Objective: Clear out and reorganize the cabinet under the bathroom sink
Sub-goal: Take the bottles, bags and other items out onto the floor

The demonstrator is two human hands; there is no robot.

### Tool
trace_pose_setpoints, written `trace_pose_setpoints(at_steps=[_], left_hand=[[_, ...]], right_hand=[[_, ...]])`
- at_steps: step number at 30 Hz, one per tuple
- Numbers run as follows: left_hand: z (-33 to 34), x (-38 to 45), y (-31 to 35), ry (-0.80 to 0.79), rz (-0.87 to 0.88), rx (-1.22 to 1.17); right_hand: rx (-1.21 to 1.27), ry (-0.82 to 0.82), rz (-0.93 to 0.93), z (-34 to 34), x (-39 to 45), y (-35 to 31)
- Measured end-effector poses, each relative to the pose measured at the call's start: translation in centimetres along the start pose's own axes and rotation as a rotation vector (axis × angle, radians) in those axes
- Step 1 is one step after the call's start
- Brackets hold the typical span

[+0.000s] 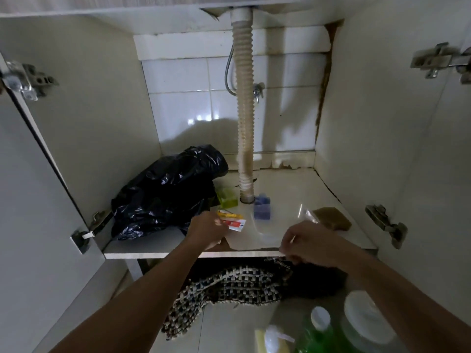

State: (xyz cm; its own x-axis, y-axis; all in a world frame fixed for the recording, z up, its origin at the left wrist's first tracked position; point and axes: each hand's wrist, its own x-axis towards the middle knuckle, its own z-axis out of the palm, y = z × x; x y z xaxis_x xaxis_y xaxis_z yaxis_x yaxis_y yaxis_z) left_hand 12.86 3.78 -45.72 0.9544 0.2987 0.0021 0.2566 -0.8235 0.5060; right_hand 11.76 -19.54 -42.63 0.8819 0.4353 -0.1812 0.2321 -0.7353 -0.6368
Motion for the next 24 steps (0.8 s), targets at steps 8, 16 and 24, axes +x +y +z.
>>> trace_pose_setpoints(at_steps=[8, 16, 24], left_hand=[[2.4, 8.8, -0.7, 0.053, 0.112, 0.115], [4.7, 16.0, 0.9, 0.05, 0.044, 0.12], [7.6, 19.5, 1.3, 0.049, -0.131, 0.074]], right_hand=[[-0.379, 0.454, 0.114, -0.2, 15.6, -2.7], [-0.584, 0.206, 0.339, 1.8, 24.7, -1.0], [-0.428, 0.143, 0.396, 1.3, 27.6, 1.4]])
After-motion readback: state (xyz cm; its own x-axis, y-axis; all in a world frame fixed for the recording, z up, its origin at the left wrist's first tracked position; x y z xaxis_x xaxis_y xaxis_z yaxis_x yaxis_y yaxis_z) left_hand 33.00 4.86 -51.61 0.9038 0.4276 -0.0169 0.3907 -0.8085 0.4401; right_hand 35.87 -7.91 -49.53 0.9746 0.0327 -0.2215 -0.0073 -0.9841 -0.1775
